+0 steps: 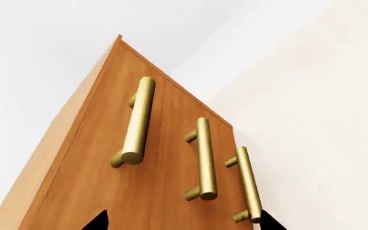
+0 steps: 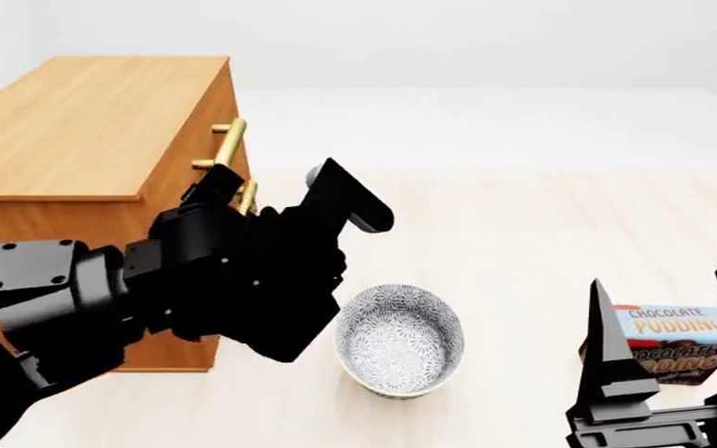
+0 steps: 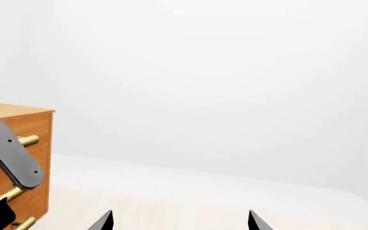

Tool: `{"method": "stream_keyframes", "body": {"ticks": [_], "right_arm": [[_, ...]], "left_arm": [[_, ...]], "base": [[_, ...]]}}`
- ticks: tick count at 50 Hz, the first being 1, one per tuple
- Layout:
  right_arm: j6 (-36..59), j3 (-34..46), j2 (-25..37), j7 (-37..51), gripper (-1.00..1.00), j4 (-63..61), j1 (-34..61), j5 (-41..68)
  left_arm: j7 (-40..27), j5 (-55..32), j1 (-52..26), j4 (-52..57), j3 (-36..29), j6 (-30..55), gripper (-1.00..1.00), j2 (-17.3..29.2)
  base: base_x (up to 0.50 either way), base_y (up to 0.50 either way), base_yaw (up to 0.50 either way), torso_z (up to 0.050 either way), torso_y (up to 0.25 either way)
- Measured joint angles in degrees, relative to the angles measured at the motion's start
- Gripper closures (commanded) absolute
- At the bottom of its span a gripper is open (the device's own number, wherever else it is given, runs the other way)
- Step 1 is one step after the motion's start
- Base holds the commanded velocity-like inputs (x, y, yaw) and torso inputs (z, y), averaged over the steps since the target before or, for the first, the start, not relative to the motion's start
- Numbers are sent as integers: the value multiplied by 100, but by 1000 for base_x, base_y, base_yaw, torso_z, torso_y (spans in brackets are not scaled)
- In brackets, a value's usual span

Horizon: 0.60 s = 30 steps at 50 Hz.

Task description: Put the butter at the back in the top drawer of the cabinet and close it.

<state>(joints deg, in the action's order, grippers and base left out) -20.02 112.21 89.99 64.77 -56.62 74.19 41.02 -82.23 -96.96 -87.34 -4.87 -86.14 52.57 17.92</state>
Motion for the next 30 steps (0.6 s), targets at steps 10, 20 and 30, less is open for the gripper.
{"method": "stream_keyframes", "body": {"ticks": [10, 20, 30], "right_arm": [[-49, 23, 0, 3, -100, 7, -41, -48], [-146, 59, 0, -15, -100, 26, -92, -83], [-392, 142, 0, -71, -100, 122, -192, -155]], "left_arm": [[485, 473, 394, 2273, 624, -887, -100, 918], [1084, 1056, 880, 4516, 1255, -1860, -100, 2235], [1756, 2324, 697, 5762, 201, -3762, -100, 3962]], "base": [[0, 0, 0, 0, 0], [0, 0, 0, 0, 0], [0, 0, 0, 0, 0]]}}
